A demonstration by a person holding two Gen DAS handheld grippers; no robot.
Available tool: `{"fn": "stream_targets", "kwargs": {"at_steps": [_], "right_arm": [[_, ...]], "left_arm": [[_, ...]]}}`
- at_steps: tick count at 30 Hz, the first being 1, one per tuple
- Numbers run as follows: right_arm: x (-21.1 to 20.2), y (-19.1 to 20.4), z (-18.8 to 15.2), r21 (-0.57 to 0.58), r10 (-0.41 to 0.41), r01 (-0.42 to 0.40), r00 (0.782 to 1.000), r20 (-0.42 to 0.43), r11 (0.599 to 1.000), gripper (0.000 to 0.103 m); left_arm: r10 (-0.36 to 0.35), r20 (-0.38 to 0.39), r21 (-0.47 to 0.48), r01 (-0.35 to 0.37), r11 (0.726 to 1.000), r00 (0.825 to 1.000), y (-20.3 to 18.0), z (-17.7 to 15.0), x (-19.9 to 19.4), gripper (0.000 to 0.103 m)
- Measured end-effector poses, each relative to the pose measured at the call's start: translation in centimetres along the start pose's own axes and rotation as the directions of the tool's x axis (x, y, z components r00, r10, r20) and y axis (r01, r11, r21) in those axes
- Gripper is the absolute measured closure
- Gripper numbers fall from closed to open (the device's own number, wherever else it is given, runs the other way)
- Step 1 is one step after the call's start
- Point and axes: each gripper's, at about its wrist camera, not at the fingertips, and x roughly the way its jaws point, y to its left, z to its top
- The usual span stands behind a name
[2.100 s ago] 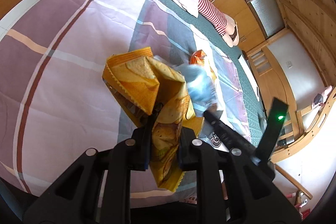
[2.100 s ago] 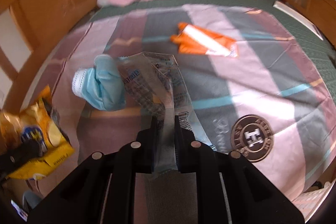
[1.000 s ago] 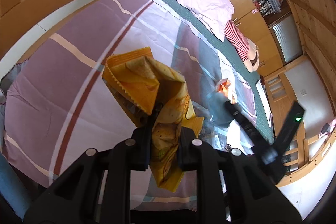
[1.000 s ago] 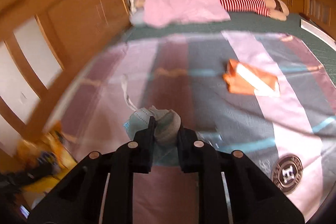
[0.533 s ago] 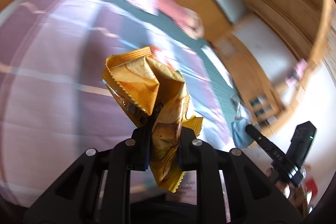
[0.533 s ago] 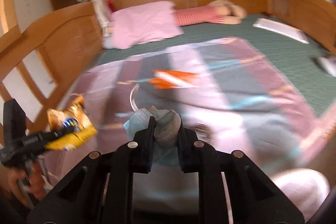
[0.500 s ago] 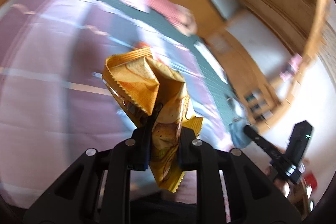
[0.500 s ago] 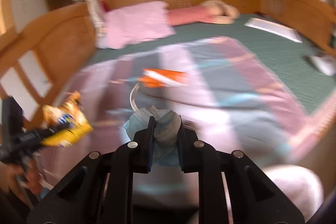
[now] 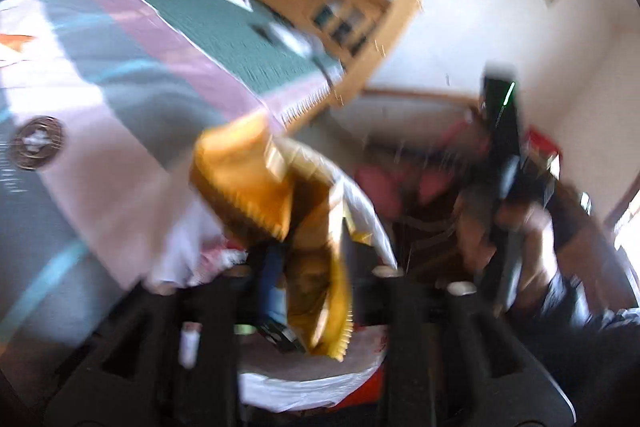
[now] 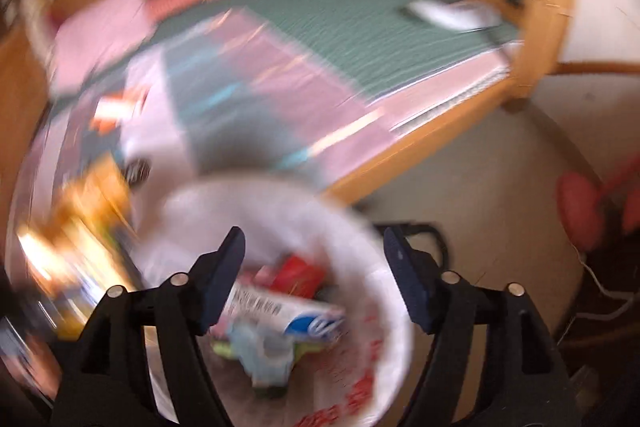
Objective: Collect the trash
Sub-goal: 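Carry both grippers over the wastebasket and open to drop snack bag and mask, then grasp the clear plastic bag with the left gripper and lift it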
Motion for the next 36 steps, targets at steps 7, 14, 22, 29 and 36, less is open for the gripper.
{"fn": "stream_targets", "kwargs": {"at_steps": [7,14,22,29,36], "right_arm": [[-0.1,-0.7,1.2,0.031,0.037,-0.039,0.998,0.053,0.999,0.026],[2.8,4.6,2.8,-0.052,0.134,-0.134,0.991,0.003,0.990,0.026],[5.4,12.5,5.2,-0.157,0.246,-0.249,0.969,-0.041,0.956,0.026],[9.2,23.0,8.4,-0.346,0.297,-0.280,0.955,-0.004,0.896,0.026],[19.1,39.8,8.6,-0.668,0.202,-0.119,0.978,0.047,0.735,0.023]], "left_arm": [[0.133,0.070,-0.139,-0.122,0.983,0.989,4.9,2.3,-3.9,0.014],[0.625,0.097,-0.657,-0.422,0.625,0.775,23.4,2.8,-14.7,0.016],[0.616,-0.079,-0.675,-0.497,0.545,0.784,29.8,1.4,-10.5,0.048],[0.682,-0.083,-0.619,-0.574,0.536,0.726,27.7,1.0,-14.2,0.092],[0.815,0.048,-0.597,-0.638,0.487,0.578,20.5,0.3,-22.6,0.092]]}}
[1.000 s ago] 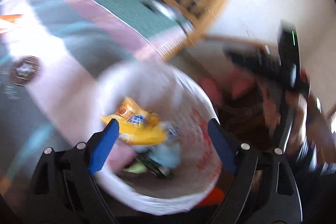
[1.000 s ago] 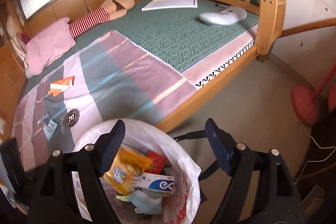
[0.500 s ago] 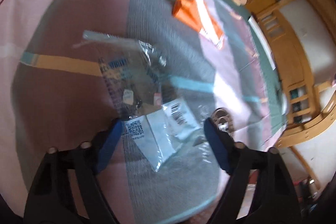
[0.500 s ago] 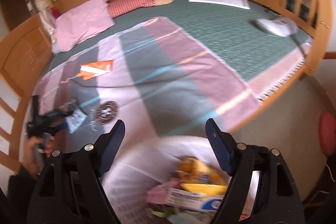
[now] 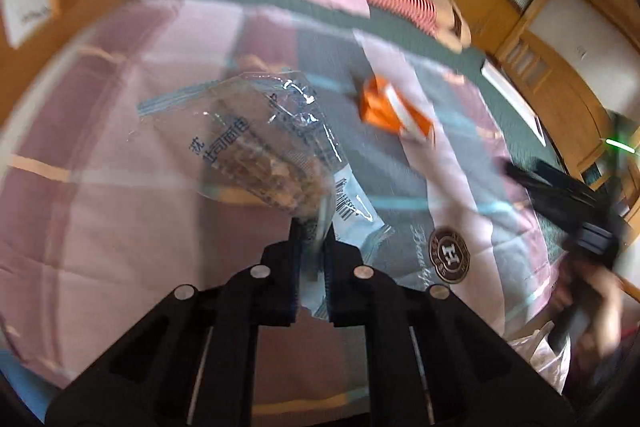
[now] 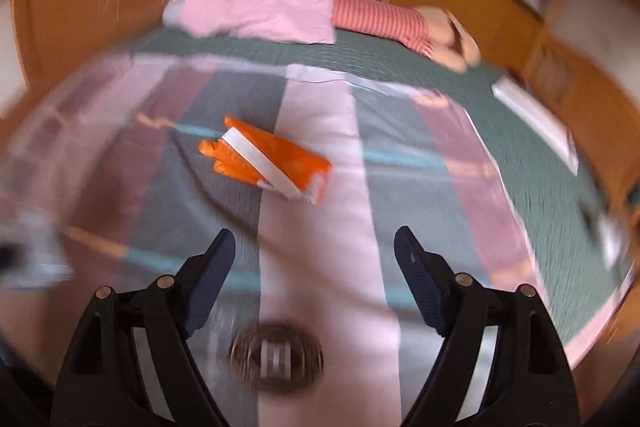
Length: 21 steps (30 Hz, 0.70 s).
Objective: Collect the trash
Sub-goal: 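Grasp the clear plastic bag with the left gripper and lift it, then grasp the orange wrapper with the right gripper while the left gripper holds the plastic bag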
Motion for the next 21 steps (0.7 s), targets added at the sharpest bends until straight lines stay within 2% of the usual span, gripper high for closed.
{"fn": "stream_targets", "kwargs": {"at_steps": [4,7,9,10,12,13,14,15,17,19,21], "right_arm": [[6.7,4.7,2.1,-0.174,-0.100,0.093,0.994,-0.032,0.980,0.023],[10.8,7.5,2.8,-0.330,-0.146,0.123,0.988,-0.046,0.936,0.022],[13.4,8.7,2.8,-0.420,-0.222,0.179,0.973,-0.054,0.889,0.022],[14.2,8.9,2.8,-0.443,-0.233,0.192,0.972,-0.041,0.876,0.022],[15.0,8.7,3.3,-0.440,-0.222,0.198,0.975,-0.002,0.876,0.023],[15.3,8.4,3.6,-0.420,-0.205,0.180,0.979,-0.015,0.889,0.027],[15.6,8.0,3.9,-0.391,-0.166,0.137,0.985,-0.040,0.910,0.049],[15.7,7.6,4.3,-0.353,-0.135,0.104,0.989,-0.067,0.930,0.056],[15.2,7.8,4.3,-0.365,-0.159,0.131,0.986,-0.048,0.922,0.063],[14.4,8.1,4.1,-0.385,-0.147,0.124,0.989,-0.029,0.915,0.068],[13.1,8.1,3.8,-0.359,-0.117,0.102,0.993,-0.019,0.928,0.070]], "left_arm": [[0.012,0.076,0.001,-0.012,1.000,0.997,1.3,0.9,-2.9,0.092],[0.033,0.067,-0.028,-0.031,0.999,0.997,2.5,1.5,-3.2,0.092],[0.051,0.066,-0.035,-0.049,0.998,0.996,3.0,1.6,-3.3,0.092],[0.064,0.072,-0.035,-0.062,0.997,0.995,3.3,1.6,-3.5,0.092],[0.088,0.089,-0.024,-0.086,0.996,0.992,3.5,1.6,-3.9,0.092],[0.099,0.097,-0.016,-0.098,0.995,0.990,3.5,1.6,-4.0,0.092],[0.111,0.105,-0.006,-0.111,0.994,0.988,3.6,1.6,-4.3,0.092],[0.125,0.115,0.004,-0.126,0.992,0.986,3.5,1.5,-4.5,0.092],[0.145,0.133,0.021,-0.149,0.989,0.980,3.4,1.5,-4.7,0.092],[0.148,0.141,0.027,-0.154,0.988,0.979,3.2,1.4,-4.8,0.092],[0.145,0.147,0.037,-0.152,0.988,0.978,3.0,1.2,-4.8,0.092]]}}
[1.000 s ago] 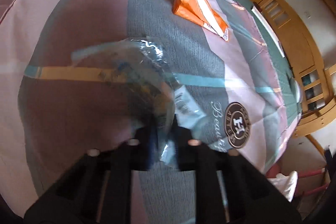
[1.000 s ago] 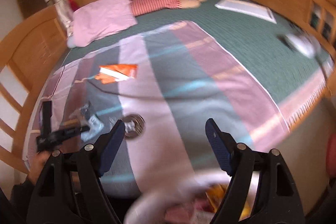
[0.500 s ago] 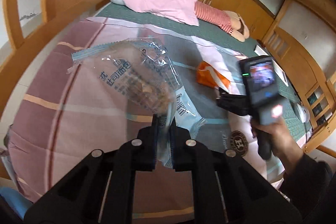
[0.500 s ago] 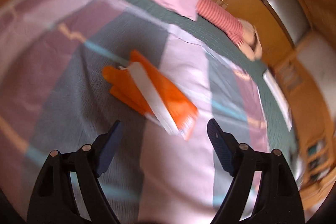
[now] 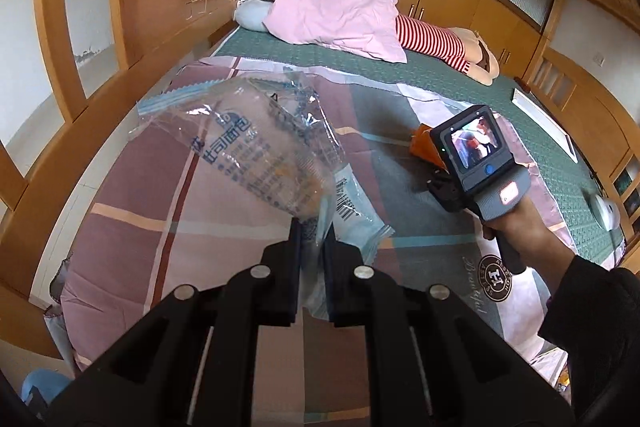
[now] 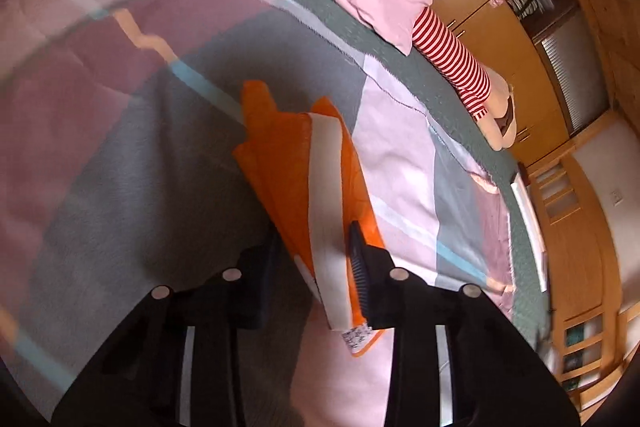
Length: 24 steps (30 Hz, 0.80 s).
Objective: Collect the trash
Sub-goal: 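Grasp the orange wrapper with the right gripper while the left gripper holds the plastic bag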
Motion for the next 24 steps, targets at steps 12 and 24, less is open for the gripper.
{"fn": "stream_targets", "kwargs": {"at_steps": [12,24], "right_arm": [[-11.1,-4.0,-5.5,0.346,0.314,-0.323,0.946,0.084,0.881,0.070],[-16.9,0.7,-11.1,0.604,0.628,-0.611,0.746,0.221,0.512,0.070]], "left_arm": [[-0.014,0.009,0.037,0.013,0.999,1.000,-1.4,-0.6,-0.1,0.092],[0.030,0.021,0.015,-0.030,0.999,0.999,0.3,-0.7,-0.4,0.092]]}}
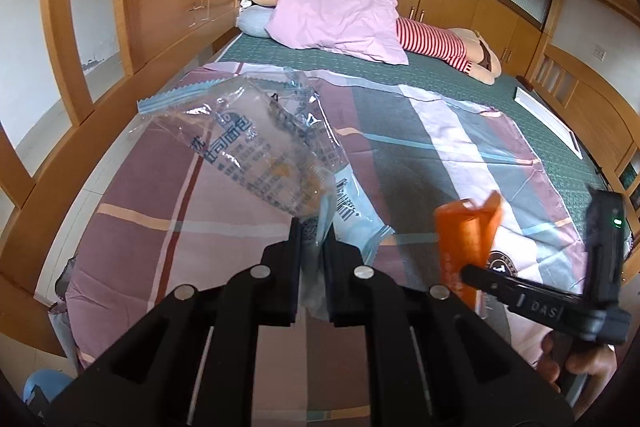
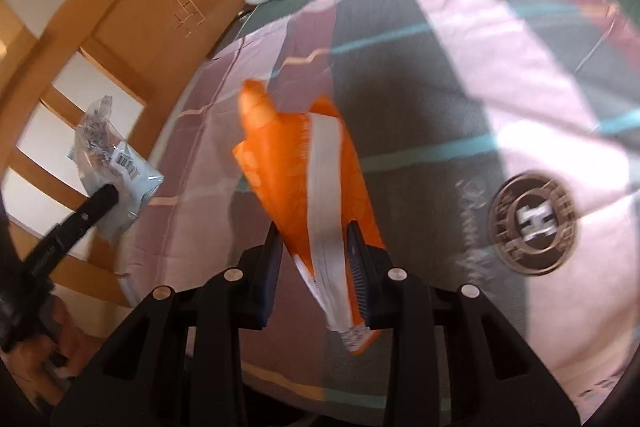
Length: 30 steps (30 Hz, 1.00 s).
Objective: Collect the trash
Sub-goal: 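Grasp the orange wrapper with the right gripper while the left gripper holds the plastic bag, then carry both grippers over the wastebasket and open to drop plastic bag and wrapper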
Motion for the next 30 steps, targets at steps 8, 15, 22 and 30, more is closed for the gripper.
{"fn": "stream_targets", "kwargs": {"at_steps": [8,15,22,30], "right_arm": [[-7.3,1.8,1.3,-0.060,-0.031,0.044,0.978,0.206,0.997,0.070],[-16.3,-0.6,-1.7,-0.050,-0.018,0.035,0.952,0.307,0.998,0.070],[-26.6,-5.6,-8.2,-0.065,-0.092,0.126,0.922,0.377,0.990,0.070],[-30.4,-12.2,-15.8,0.023,-0.204,0.207,0.934,0.292,0.978,0.069]], "left_arm": [[-0.015,0.043,0.034,0.013,0.999,0.999,-0.9,-0.1,-0.9,0.092],[-0.130,0.107,0.084,0.121,0.989,0.986,-4.0,-2.1,-5.5,0.092],[-0.522,0.066,0.033,0.521,0.853,0.850,-10.2,-7.5,-11.3,0.092],[-0.571,-0.074,0.166,0.574,0.802,0.818,-18.8,-13.2,-14.4,0.092]]}}
